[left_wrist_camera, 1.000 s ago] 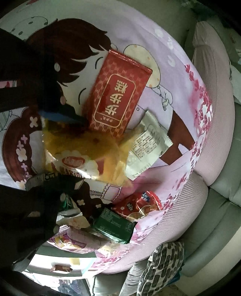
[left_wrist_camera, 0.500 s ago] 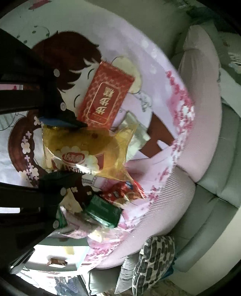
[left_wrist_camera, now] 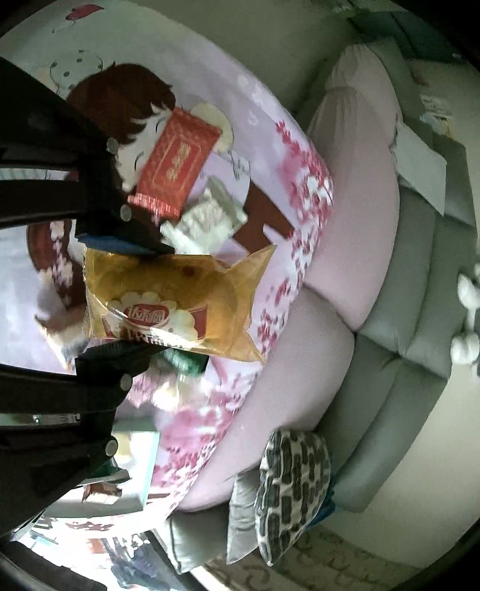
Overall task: Organize snacks
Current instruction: 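Carry both packs to the white tray and open both tools to release them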
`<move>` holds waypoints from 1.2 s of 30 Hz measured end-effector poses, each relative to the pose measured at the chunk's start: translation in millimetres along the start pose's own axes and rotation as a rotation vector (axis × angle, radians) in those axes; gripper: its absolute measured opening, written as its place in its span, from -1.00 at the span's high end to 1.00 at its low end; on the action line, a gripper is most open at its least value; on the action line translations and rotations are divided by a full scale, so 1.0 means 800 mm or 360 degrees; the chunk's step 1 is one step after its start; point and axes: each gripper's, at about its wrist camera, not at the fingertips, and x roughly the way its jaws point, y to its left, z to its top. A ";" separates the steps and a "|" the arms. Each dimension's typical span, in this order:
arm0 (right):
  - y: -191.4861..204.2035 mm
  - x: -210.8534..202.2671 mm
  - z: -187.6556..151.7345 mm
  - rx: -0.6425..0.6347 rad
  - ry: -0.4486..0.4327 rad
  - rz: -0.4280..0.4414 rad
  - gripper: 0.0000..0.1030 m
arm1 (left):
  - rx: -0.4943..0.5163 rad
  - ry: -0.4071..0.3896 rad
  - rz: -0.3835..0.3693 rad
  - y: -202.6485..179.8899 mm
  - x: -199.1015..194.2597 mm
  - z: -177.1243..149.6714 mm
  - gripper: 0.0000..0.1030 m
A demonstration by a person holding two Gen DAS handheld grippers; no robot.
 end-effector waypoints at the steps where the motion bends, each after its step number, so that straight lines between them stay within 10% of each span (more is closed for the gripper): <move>1: -0.006 -0.004 0.001 0.0018 -0.0011 -0.0010 0.48 | 0.0013 0.0003 -0.0007 -0.007 0.001 -0.001 0.19; 36: -0.252 -0.169 0.000 0.0741 -0.0413 -0.0626 0.48 | 0.0815 0.0232 -0.0303 -0.267 0.025 -0.125 0.19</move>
